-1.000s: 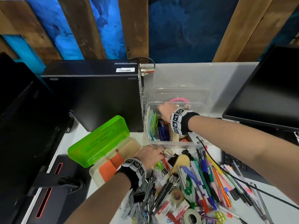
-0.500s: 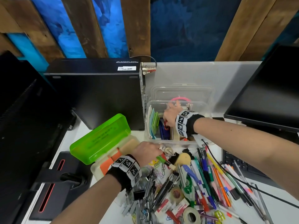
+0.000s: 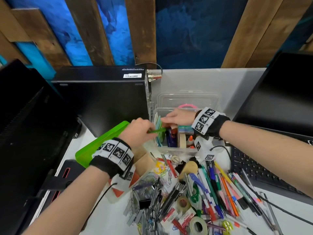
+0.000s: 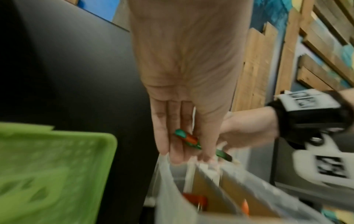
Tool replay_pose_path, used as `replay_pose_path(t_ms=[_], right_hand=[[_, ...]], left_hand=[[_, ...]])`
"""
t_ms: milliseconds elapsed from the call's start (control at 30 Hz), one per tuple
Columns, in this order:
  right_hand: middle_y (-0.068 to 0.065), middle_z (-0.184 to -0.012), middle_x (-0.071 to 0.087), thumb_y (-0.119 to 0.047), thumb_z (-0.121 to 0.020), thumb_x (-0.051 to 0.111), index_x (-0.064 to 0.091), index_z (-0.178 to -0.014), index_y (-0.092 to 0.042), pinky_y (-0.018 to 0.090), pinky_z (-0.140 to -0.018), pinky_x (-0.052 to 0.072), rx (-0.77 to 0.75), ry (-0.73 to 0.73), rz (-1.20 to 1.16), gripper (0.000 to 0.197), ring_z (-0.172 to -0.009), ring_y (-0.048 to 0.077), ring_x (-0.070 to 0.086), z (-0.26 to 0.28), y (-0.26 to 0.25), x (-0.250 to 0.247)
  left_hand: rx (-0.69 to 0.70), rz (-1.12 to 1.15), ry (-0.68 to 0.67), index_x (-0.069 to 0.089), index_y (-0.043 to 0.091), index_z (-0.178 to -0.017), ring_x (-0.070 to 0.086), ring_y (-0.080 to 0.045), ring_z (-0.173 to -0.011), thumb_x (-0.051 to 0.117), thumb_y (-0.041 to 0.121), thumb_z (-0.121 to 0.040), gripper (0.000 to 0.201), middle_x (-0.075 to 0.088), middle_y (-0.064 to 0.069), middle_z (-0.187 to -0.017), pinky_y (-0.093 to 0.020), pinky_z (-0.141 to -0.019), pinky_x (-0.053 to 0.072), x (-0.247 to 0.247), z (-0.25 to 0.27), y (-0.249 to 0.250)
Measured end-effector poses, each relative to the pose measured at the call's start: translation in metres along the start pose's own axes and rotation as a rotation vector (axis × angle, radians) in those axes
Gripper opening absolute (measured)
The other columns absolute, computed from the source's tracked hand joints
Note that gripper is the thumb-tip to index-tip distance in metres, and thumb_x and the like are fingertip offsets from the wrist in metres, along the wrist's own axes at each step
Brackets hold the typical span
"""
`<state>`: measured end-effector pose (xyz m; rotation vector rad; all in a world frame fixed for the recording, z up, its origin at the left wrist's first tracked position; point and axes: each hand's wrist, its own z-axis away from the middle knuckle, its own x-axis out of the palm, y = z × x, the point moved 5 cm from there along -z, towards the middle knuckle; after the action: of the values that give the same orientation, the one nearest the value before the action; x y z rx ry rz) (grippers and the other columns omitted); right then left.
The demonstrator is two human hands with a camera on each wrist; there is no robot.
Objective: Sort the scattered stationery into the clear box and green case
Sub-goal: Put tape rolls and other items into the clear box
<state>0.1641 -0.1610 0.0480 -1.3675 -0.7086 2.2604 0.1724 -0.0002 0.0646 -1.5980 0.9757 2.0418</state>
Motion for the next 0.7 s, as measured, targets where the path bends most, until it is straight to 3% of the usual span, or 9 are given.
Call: replay_pose_path(t_ms=[67, 167, 233, 300, 367, 467, 600, 700], right_hand=[[-0.002, -0.087, 0.065, -0.036, -0.098, 0.045, 0.065, -0.099, -0.012, 0.026, -0.079, 0.045, -0.048, -0.085, 0.058, 0.031, -0.078, 0.011, 0.057, 0.009, -0.005, -0.001], [0.000, -0.086, 0.061, -0.028, -0.097, 0.050, 0.063, -0.101, -0.012, 0.021, -0.073, 0.045, -0.083, -0.033, 0.240, 0.022, -0.075, 0.012, 0.057, 0.018, 0.006, -0.011], [0.006, -0.098, 0.062, -0.027, -0.096, 0.051, 0.062, -0.095, -0.015, 0.032, -0.084, 0.048, -0.056, 0.021, 0.243, 0.016, -0.092, 0.023, 0.060, 0.023, 0.023, -0.021], [0.009, -0.110, 0.061, -0.022, -0.096, 0.051, 0.061, -0.095, -0.011, 0.033, -0.088, 0.046, 0.030, 0.083, 0.204, 0.015, -0.101, 0.025, 0.057, 0.033, 0.042, -0.034], [0.005, -0.097, 0.064, -0.023, -0.097, 0.050, 0.061, -0.097, -0.015, 0.033, -0.086, 0.045, 0.152, 0.174, 0.172, 0.013, -0.095, 0.023, 0.059, 0.043, 0.066, -0.051], [0.000, -0.081, 0.065, -0.020, -0.097, 0.051, 0.056, -0.085, -0.027, 0.041, -0.091, 0.048, 0.228, 0.245, 0.059, 0.014, -0.086, 0.022, 0.061, 0.051, 0.088, -0.060], [-0.001, -0.077, 0.067, -0.022, -0.095, 0.054, 0.061, -0.103, -0.020, 0.033, -0.078, 0.054, 0.256, 0.268, 0.114, 0.010, -0.068, 0.012, 0.061, 0.049, 0.079, -0.045], [-0.009, -0.084, 0.068, -0.030, -0.091, 0.060, 0.065, -0.101, -0.018, 0.030, -0.082, 0.051, 0.202, 0.294, 0.235, 0.016, -0.067, 0.009, 0.060, 0.038, 0.053, -0.039]], left_hand=[[-0.034, 0.021, 0.015, 0.070, 0.026, -0.088, 0.061, -0.020, -0.083, 0.063, 0.039, -0.087, 0.015, 0.065, 0.003, -0.084, -0.036, -0.082, 0.053, -0.004, -0.015, 0.005], [-0.012, 0.064, 0.021, 0.072, 0.020, -0.092, 0.062, -0.018, -0.081, 0.065, 0.037, -0.087, 0.019, 0.063, 0.004, -0.080, -0.032, -0.081, 0.052, -0.004, -0.032, 0.024], [-0.031, 0.127, 0.021, 0.069, 0.017, -0.098, 0.062, -0.015, -0.079, 0.065, 0.044, -0.086, 0.029, 0.065, 0.003, -0.086, -0.030, -0.074, 0.052, 0.000, -0.038, 0.031], [-0.055, -0.041, 0.002, 0.063, 0.014, -0.101, 0.058, -0.017, -0.080, 0.058, 0.045, -0.090, 0.034, 0.063, -0.001, -0.091, -0.029, -0.071, 0.047, 0.009, -0.040, 0.037], [0.005, -0.365, -0.018, 0.061, 0.013, -0.105, 0.057, -0.021, -0.092, 0.052, 0.029, -0.096, 0.022, 0.064, -0.005, -0.104, -0.034, -0.082, 0.044, 0.022, -0.038, 0.049], [0.203, -0.537, -0.183, 0.056, 0.013, -0.125, 0.045, -0.024, -0.121, 0.052, 0.013, -0.092, 0.033, 0.054, -0.006, -0.128, -0.045, -0.108, 0.026, 0.060, -0.038, 0.066], [0.189, -0.563, -0.374, 0.052, 0.026, -0.134, 0.030, -0.030, -0.134, 0.045, 0.024, -0.097, 0.038, 0.041, -0.006, -0.144, -0.057, -0.113, 0.004, 0.086, -0.048, 0.059], [0.144, -0.610, -0.510, 0.038, 0.030, -0.144, 0.014, -0.035, -0.143, 0.039, 0.030, -0.100, 0.045, 0.025, -0.011, -0.154, -0.059, -0.112, -0.009, 0.093, -0.055, 0.052]])
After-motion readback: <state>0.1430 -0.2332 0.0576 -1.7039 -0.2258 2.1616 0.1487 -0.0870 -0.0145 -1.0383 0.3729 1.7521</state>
